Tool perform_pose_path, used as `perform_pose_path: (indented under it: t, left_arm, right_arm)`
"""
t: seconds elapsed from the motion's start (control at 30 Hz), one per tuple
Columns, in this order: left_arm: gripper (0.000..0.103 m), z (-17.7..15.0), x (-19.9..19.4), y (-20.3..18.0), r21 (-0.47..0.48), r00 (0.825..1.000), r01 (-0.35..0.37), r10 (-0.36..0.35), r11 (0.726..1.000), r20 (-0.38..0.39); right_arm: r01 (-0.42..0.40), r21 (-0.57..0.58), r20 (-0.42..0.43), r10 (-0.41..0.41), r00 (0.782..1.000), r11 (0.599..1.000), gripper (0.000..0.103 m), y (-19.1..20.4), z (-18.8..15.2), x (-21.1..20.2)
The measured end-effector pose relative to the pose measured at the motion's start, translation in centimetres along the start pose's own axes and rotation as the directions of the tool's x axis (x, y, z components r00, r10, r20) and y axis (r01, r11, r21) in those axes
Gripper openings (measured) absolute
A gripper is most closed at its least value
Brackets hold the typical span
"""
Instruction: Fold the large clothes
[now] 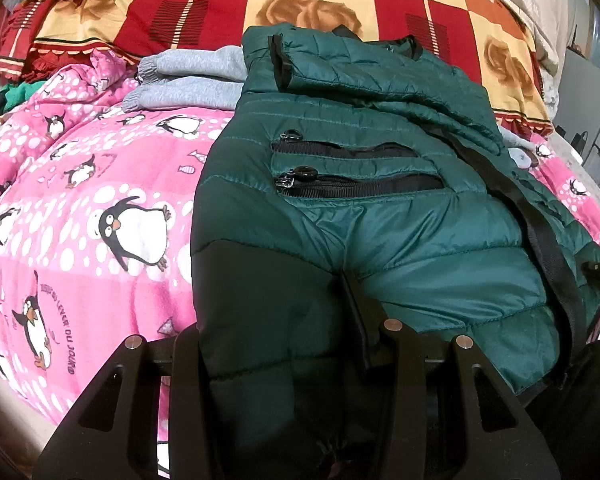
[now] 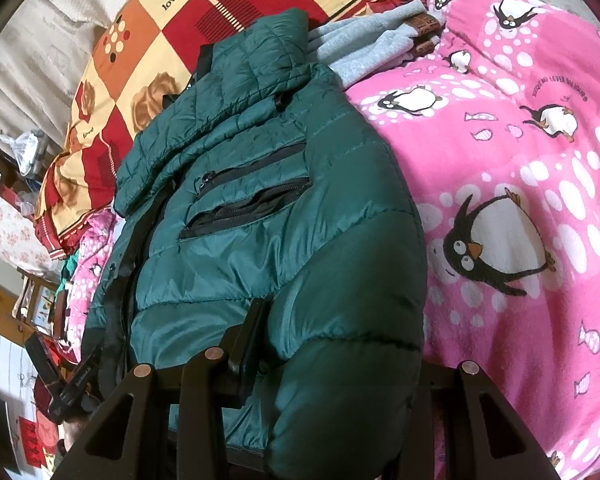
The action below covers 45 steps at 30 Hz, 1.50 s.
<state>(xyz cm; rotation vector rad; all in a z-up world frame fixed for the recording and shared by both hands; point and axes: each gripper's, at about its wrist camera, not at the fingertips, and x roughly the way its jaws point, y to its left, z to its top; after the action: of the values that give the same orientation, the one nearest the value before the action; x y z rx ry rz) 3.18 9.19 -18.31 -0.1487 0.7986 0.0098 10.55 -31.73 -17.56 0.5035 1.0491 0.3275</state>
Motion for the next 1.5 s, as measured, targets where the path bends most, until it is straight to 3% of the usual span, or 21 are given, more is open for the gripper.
perform_pose_path:
  t: [1.17, 1.5]
  left_arm:
    - [0.042, 0.1, 0.0, 0.0, -0.003, 1.0, -0.015, 0.015, 1.0, -0.017]
    - [0.037, 0.4, -0.9, 0.1, 0.015, 0.999, -0.05, 0.051, 0.999, -0.018]
  right_arm:
    - [-0.012, -0.067, 0.029, 0.014, 0.999, 0.998, 0.036, 0.0, -0.6, -0.1]
    - [0.096, -0.199, 0.181, -0.06, 0.982, 0.975, 0.02, 2.9, -2.0, -3.1]
